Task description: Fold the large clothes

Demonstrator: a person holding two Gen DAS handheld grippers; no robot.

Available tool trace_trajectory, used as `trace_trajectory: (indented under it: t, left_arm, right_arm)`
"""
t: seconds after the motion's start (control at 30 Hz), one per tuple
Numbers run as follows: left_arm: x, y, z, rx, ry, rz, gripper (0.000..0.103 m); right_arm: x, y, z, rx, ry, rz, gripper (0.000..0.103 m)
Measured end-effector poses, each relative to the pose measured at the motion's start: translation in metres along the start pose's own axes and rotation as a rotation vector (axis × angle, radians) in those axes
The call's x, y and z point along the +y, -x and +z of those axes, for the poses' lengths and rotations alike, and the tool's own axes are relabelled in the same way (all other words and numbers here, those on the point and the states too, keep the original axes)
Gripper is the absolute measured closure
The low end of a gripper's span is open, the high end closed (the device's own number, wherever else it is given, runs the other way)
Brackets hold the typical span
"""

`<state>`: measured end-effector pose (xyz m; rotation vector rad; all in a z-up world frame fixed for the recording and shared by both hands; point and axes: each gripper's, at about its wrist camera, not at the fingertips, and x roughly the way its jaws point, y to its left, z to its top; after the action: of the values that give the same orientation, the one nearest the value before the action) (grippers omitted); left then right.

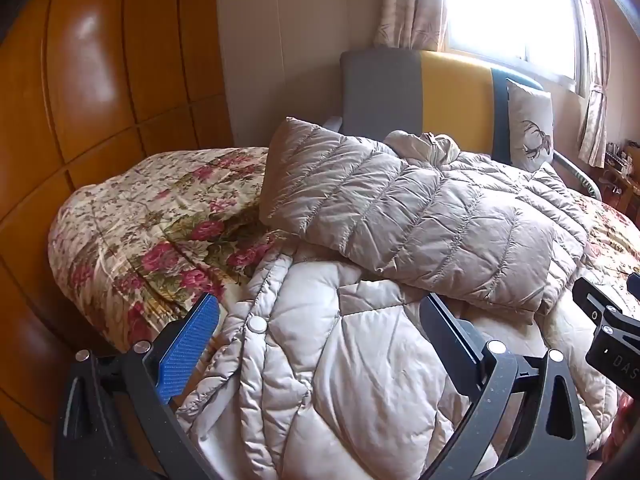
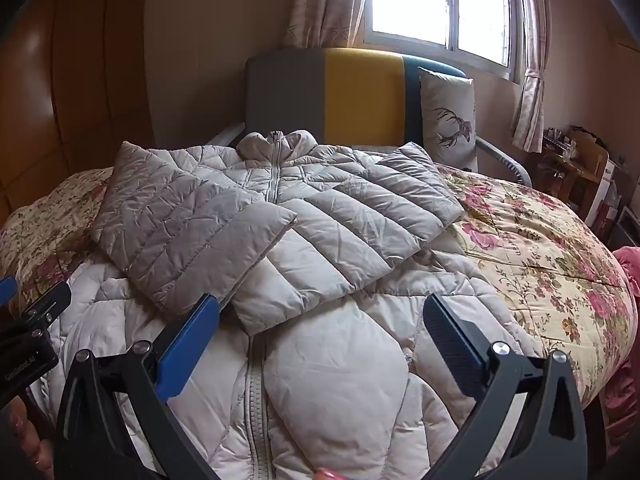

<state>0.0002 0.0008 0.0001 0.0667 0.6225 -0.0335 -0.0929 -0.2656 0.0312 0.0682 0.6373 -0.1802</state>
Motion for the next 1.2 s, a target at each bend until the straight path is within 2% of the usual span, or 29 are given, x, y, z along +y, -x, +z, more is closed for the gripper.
trace_trajectory:
  t: [1.2]
  left_arm:
    - [-0.001,-0.009,-0.008,0.058,-0.006,-0.008,0.004]
  right_arm:
    - [-0.003,-0.001,0.000,0.029,-0.007,0.018,0.002]
